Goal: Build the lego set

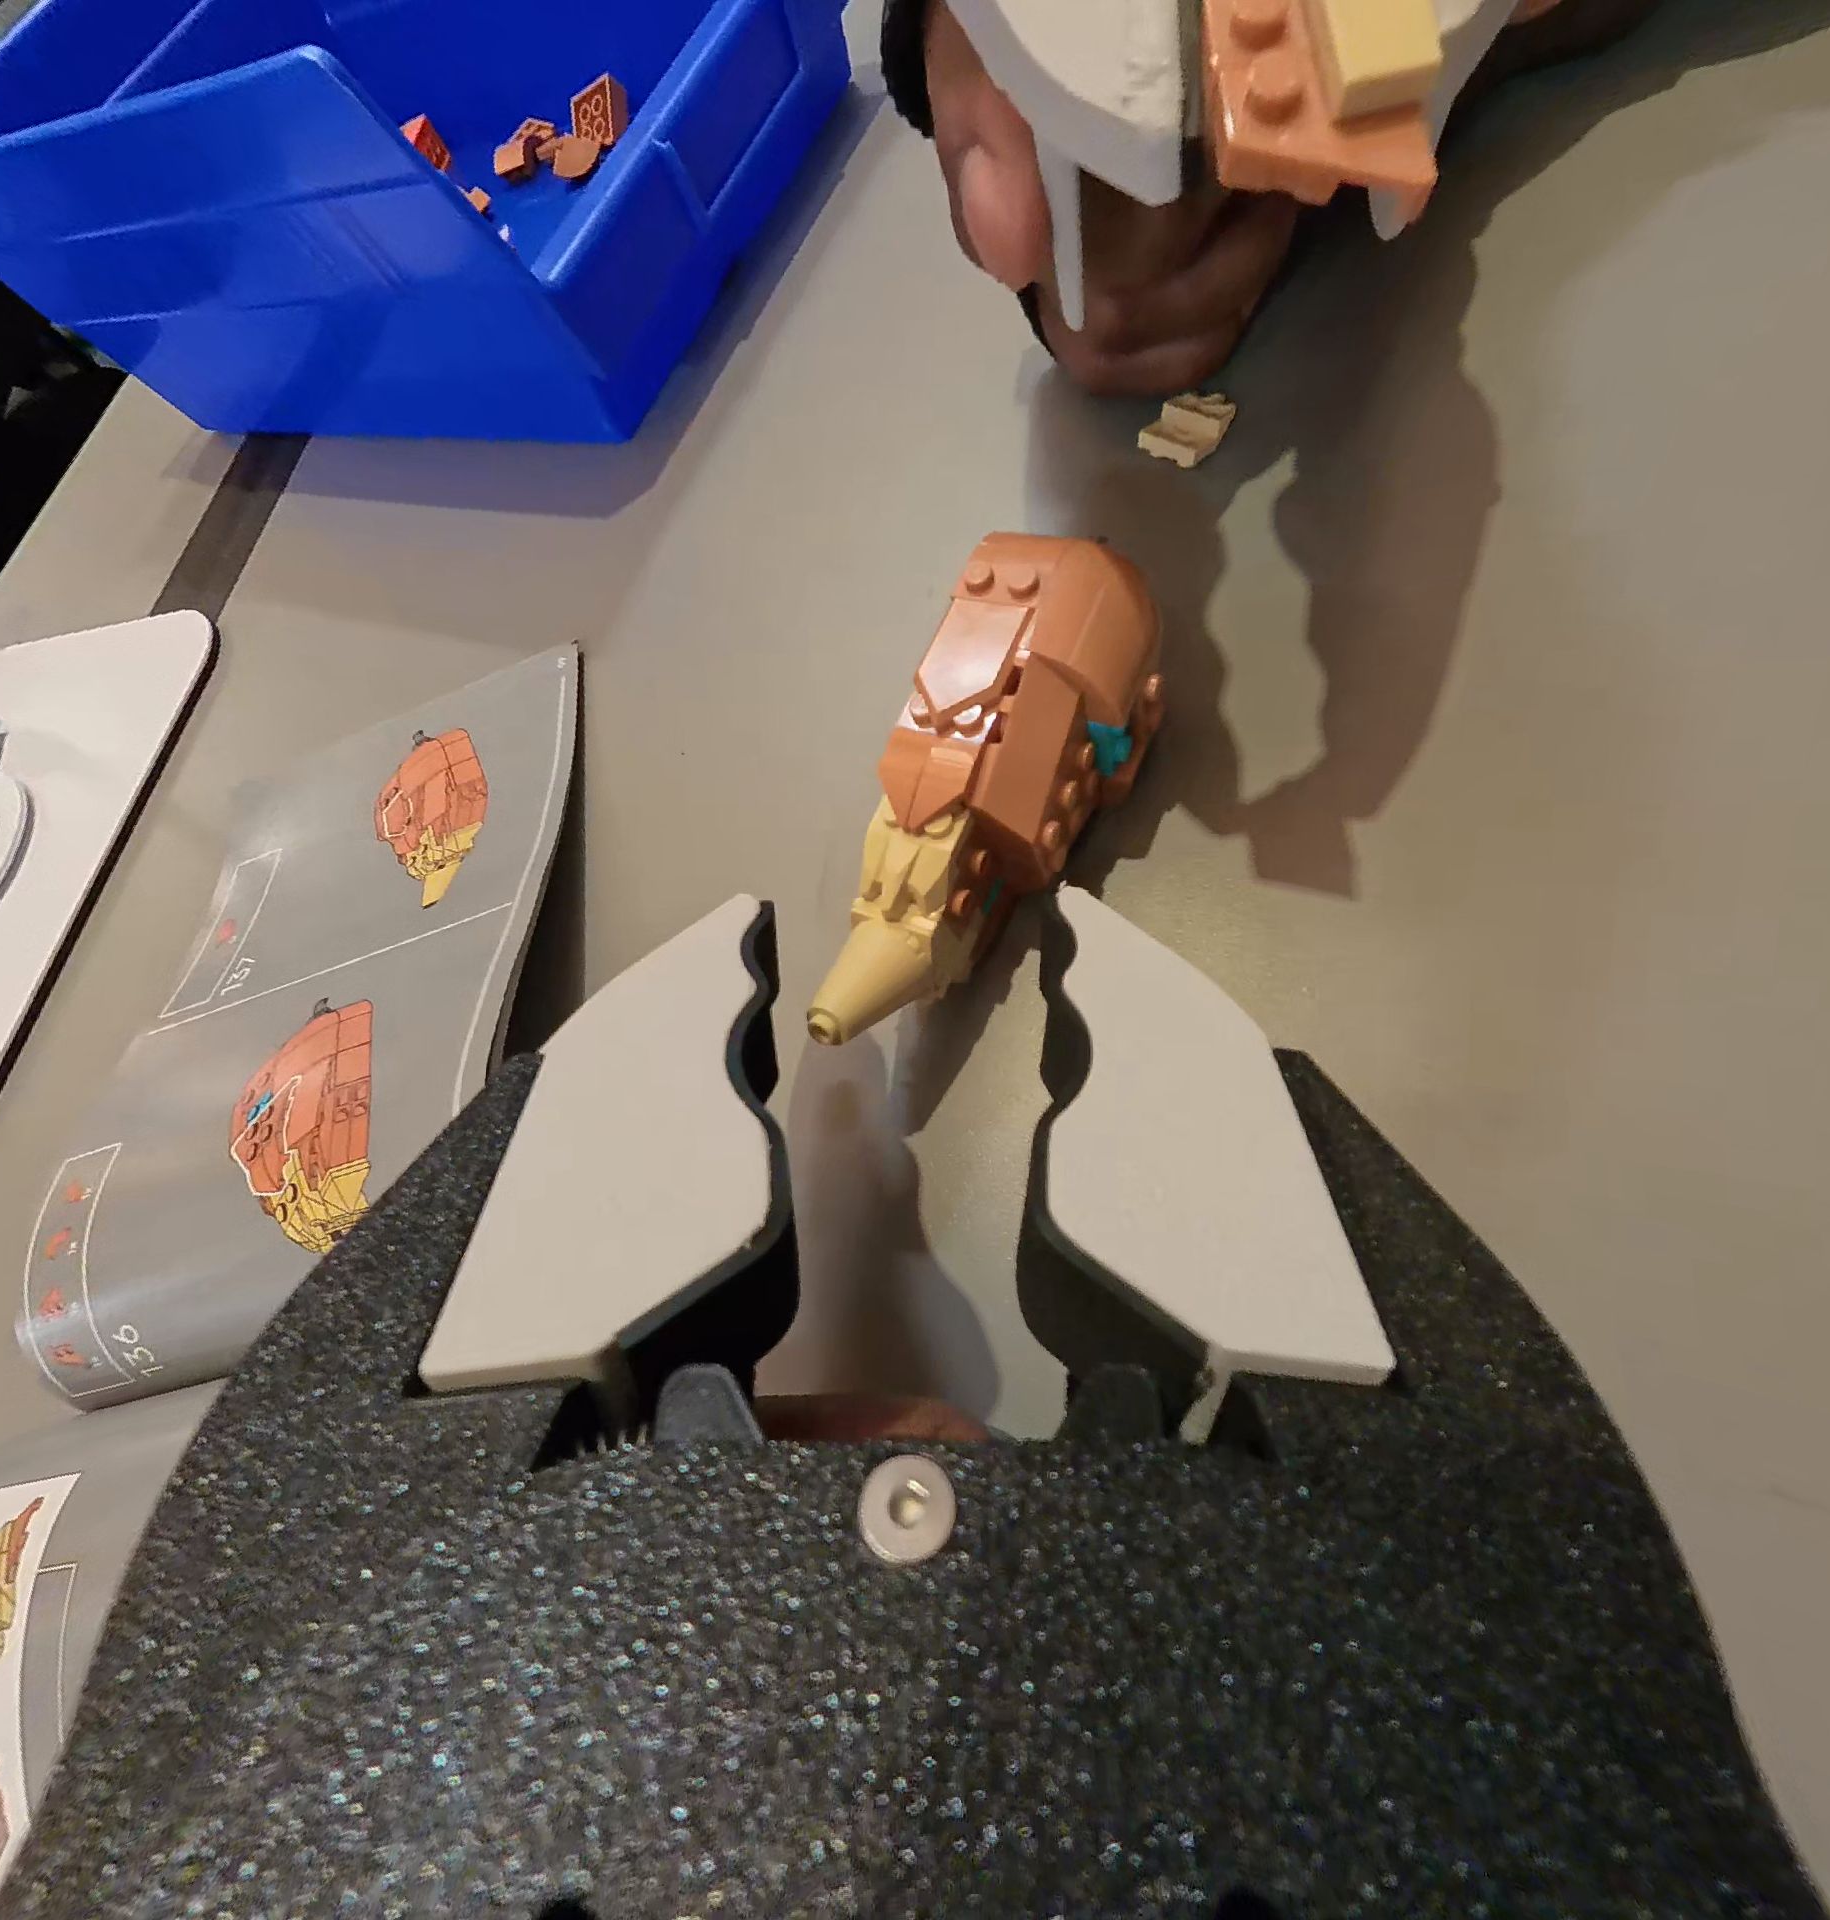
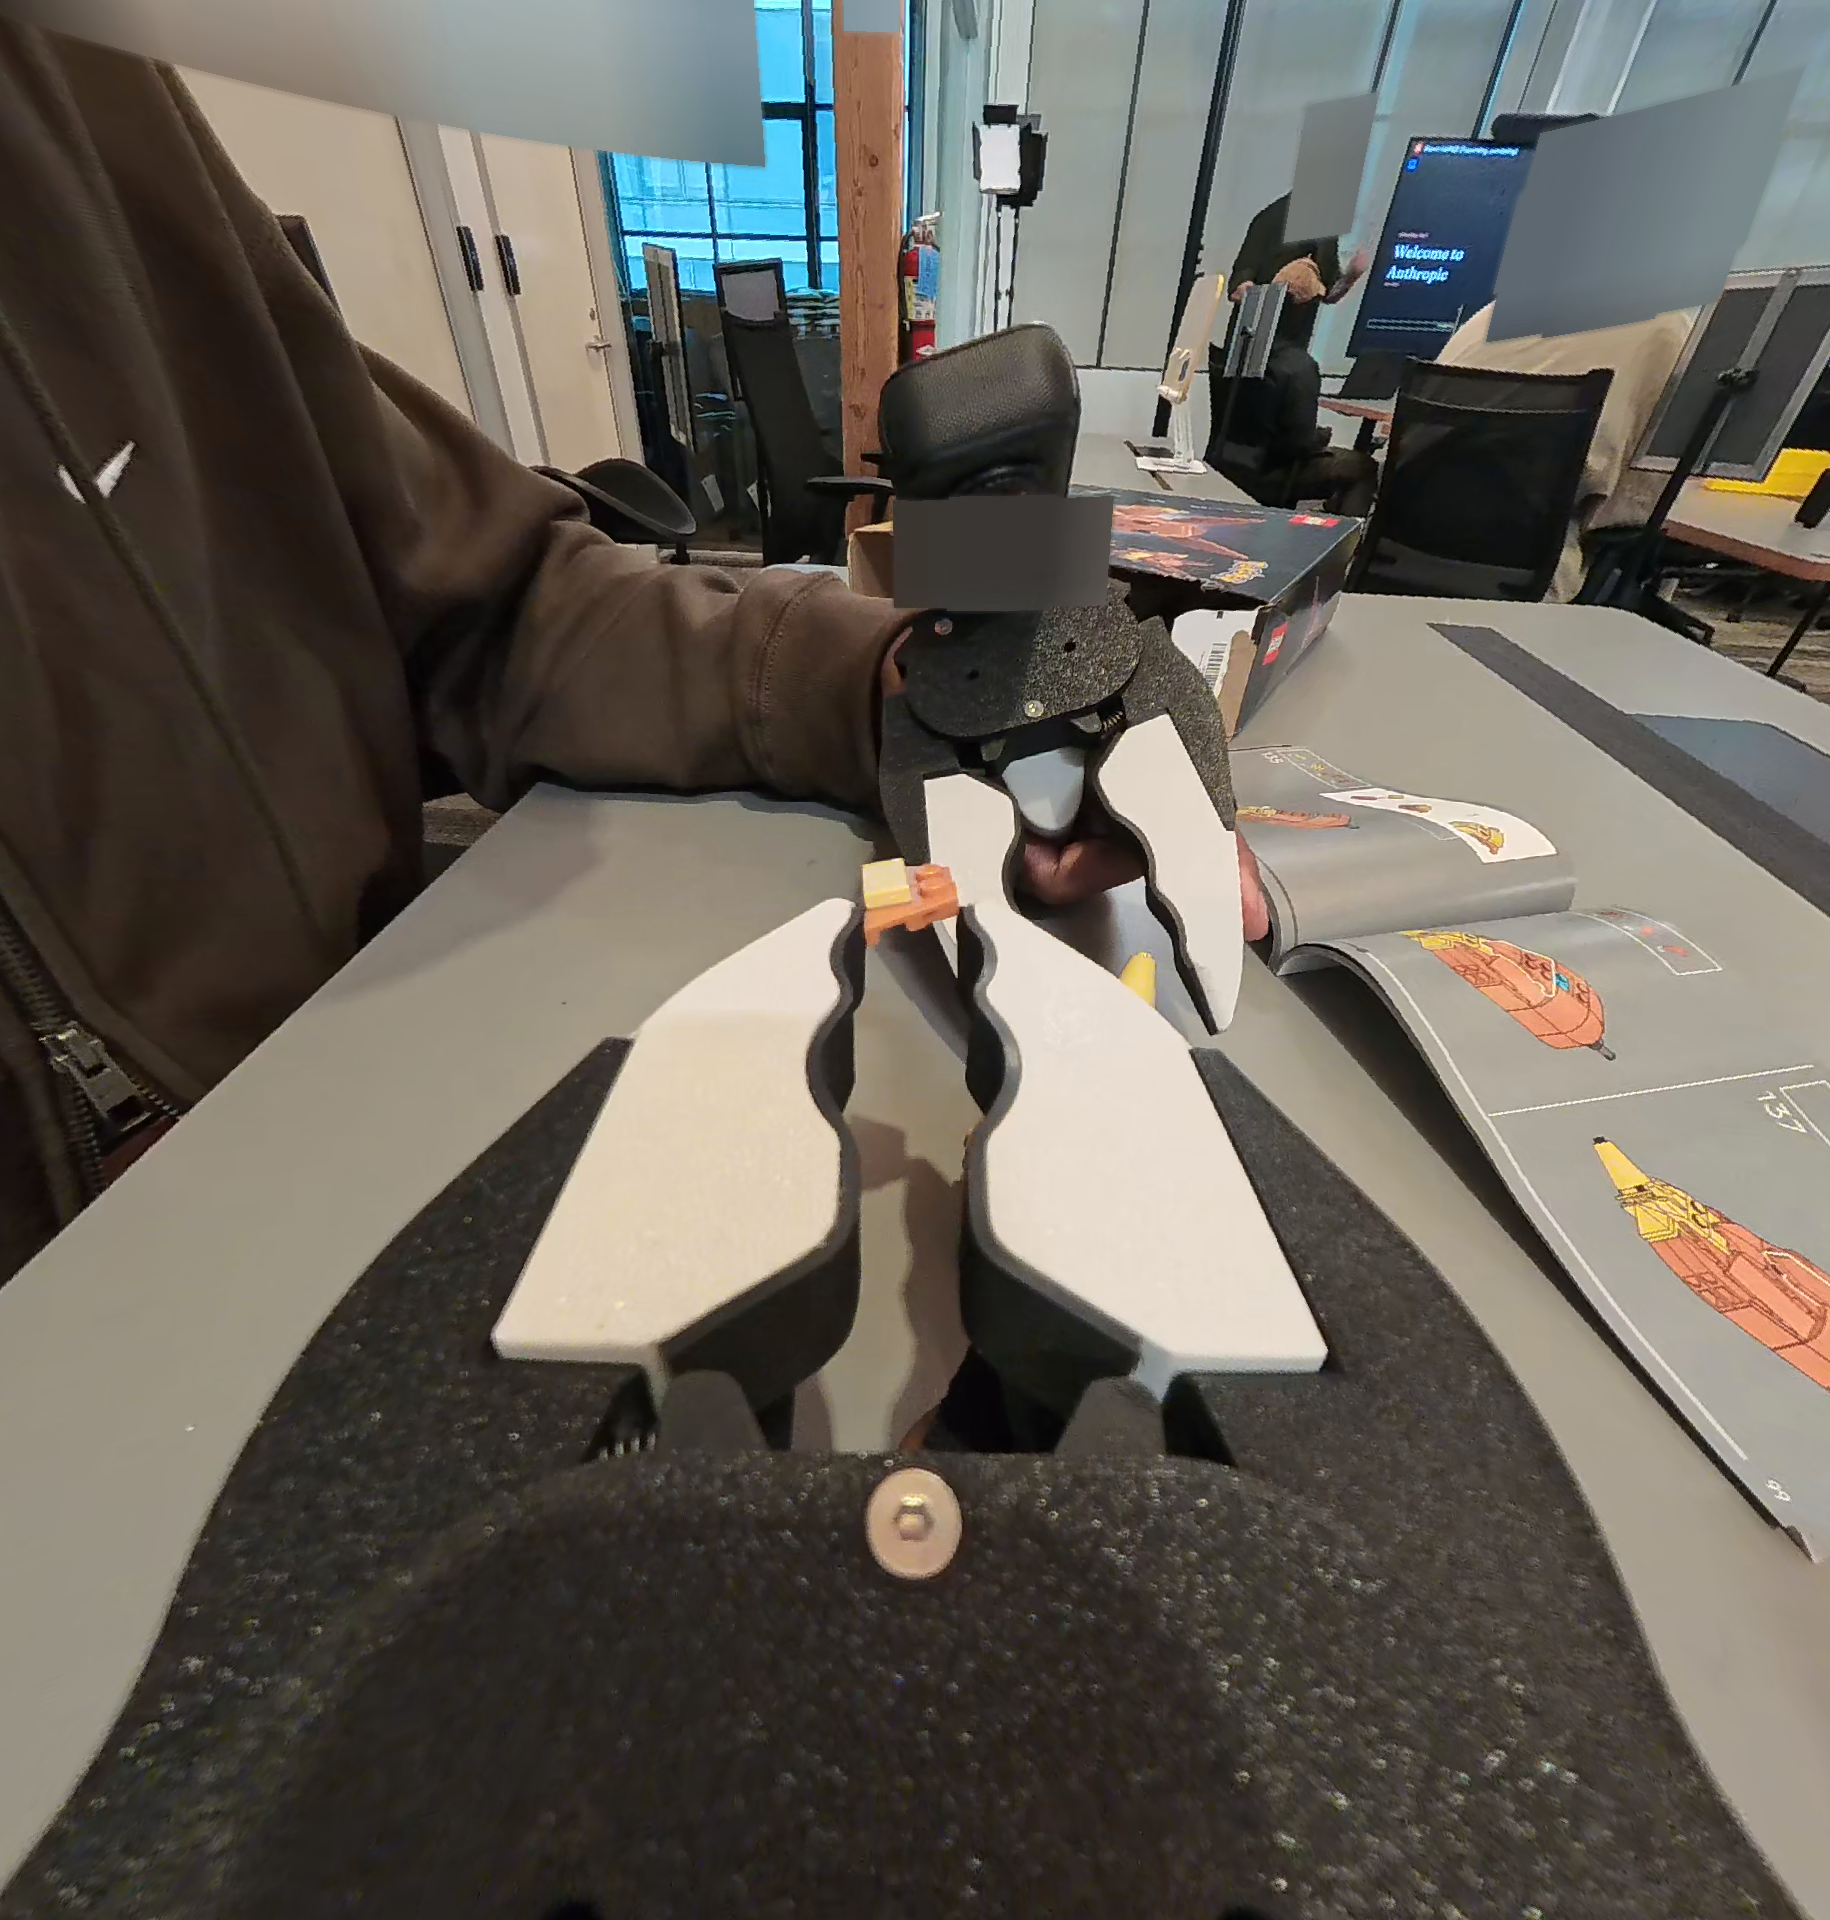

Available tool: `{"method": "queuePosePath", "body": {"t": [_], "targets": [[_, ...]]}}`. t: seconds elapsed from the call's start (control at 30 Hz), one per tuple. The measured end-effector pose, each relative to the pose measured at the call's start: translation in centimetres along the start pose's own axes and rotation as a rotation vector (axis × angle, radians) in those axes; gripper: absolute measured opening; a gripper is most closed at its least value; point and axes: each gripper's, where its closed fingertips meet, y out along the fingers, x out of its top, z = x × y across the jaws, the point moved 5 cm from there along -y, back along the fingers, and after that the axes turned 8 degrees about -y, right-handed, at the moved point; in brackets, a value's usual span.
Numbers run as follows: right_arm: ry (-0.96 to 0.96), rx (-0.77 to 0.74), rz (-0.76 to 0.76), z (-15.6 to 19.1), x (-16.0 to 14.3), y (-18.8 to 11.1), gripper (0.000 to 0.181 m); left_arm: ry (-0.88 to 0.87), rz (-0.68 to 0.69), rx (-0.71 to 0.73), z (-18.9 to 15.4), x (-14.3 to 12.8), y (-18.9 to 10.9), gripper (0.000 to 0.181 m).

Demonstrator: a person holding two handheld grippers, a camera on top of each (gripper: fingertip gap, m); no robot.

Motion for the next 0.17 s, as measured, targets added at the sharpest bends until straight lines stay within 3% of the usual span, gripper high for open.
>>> {"method": "queuePosePath", "body": {"t": [0.03, 0.17], "targets": [[0.0, -0.001, 0.0, 0.0, 0.01, -0.01, 0.016, 0.001, 0.0, 0.001, -0.01, 0.0, 0.0, 0.049], [-0.001, 0.002, 0.001, 0.05, 0.0, 0.01, 0.016, -0.008, 0.005, 0.0, 0.08, -0.04, 0.04, 0.049]]}}
